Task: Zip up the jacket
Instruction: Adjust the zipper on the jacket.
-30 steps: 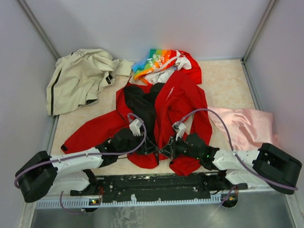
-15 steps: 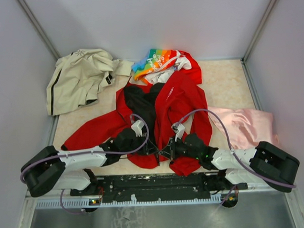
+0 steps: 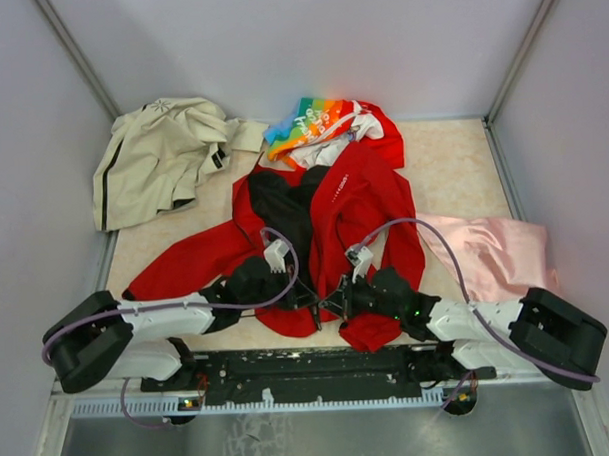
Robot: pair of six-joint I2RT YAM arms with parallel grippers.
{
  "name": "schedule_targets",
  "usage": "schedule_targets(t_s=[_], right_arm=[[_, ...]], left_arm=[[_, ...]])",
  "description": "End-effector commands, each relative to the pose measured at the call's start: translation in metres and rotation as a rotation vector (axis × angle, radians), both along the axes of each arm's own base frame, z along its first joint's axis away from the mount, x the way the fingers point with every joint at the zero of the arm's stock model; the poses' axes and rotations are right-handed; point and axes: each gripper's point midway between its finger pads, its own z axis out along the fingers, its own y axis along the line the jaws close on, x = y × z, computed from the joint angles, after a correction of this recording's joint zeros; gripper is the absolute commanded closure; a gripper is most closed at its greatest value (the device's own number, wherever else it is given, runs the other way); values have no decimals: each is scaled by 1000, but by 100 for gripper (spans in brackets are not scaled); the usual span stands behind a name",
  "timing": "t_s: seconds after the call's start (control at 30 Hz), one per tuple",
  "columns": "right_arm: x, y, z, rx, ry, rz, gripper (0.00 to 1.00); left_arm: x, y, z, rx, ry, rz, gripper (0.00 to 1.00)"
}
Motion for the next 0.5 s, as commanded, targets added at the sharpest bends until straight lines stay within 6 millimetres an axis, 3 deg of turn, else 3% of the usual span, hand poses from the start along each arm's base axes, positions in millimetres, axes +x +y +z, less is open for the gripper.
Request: schedule_targets(t_s=[0.0,0.03,0.2,0.47], right_arm=[[9,1,25,64,-82,-46,100],[10,0,25,61,-82,-54,100],[12,-2,21,48,-74,-73,78],[7,9,19,65,-50,-20,65]], left_arm=[[0,2,15,-62,-74,-7,100],[0,3,18,-75,-85,-8,100],[-3,6,32,-137,-133,-14,100],[-6,6,42,-180,-157,-26,100]])
